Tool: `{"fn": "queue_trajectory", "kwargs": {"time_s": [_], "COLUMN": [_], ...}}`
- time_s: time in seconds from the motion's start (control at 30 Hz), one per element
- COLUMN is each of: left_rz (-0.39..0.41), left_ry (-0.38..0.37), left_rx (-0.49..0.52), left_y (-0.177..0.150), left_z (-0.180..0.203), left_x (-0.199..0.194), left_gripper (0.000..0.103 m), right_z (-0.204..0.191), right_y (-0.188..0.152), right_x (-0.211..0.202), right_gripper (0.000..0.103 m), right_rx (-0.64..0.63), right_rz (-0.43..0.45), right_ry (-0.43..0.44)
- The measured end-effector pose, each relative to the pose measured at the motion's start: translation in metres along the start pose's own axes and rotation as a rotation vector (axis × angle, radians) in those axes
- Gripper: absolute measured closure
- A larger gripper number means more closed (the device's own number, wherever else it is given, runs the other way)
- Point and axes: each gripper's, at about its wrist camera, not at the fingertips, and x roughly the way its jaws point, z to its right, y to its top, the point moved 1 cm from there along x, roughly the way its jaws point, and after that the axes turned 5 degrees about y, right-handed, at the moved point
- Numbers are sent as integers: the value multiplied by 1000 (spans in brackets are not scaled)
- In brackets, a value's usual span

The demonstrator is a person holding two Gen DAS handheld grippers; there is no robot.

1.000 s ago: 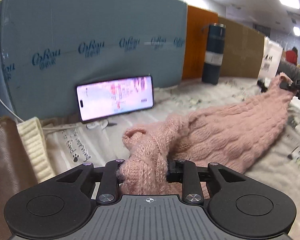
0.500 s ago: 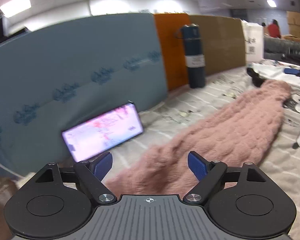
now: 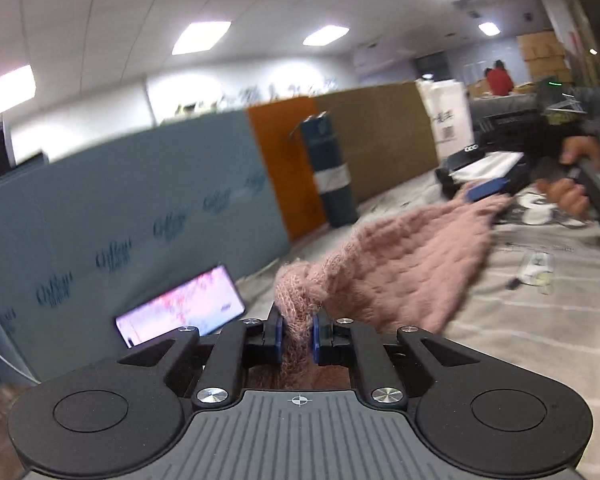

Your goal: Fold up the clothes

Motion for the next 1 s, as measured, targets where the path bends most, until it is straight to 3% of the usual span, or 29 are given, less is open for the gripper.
{"fn": "queue_trajectory", "kwargs": {"time_s": [0.13, 0.23, 0.27, 0.33, 0.37, 0.4, 0.57, 0.73, 0.93, 0.97, 1.0], "left_rz": [34, 26, 24, 21, 23, 26, 47, 35, -103, -126, -148], "left_ry": [-7, -11, -4, -10, -9, -4, 10, -49, -139, -150, -162], "left_rx": [97, 144, 161, 155, 143, 129, 45, 62, 134, 145, 152], "left_y": [-7, -13, -15, -16, -16, -15, -16, -25, -41, -44, -46], "left_z": [27, 39, 43, 45, 43, 40, 19, 19, 25, 26, 26], "left_x": [-25, -37, -39, -44, -45, -47, -56, -67, -70, -71, -72], "left_gripper": [91, 91, 91, 91, 91, 91, 91, 90, 85, 85, 83], "right_z": [-16, -22, -25, -28, -29, -32, -66, -82, -65, -63, -60], "right_y": [-12, -18, -20, -24, -27, -29, -50, -86, -117, -118, -116], "right_x": [14, 20, 22, 20, 18, 13, -40, -92, -111, -113, -117], "right_gripper": [16, 20, 28, 61, 82, 91, 93, 93, 92, 84, 62], "right_rx": [107, 145, 135, 112, 93, 69, -93, -154, -92, -89, -86], "right_rz": [-30, -25, -28, -33, -33, -28, 34, 31, -57, -61, -61], "right_ry": [68, 62, 39, -7, -21, -29, -41, -101, -142, -151, -172]}}
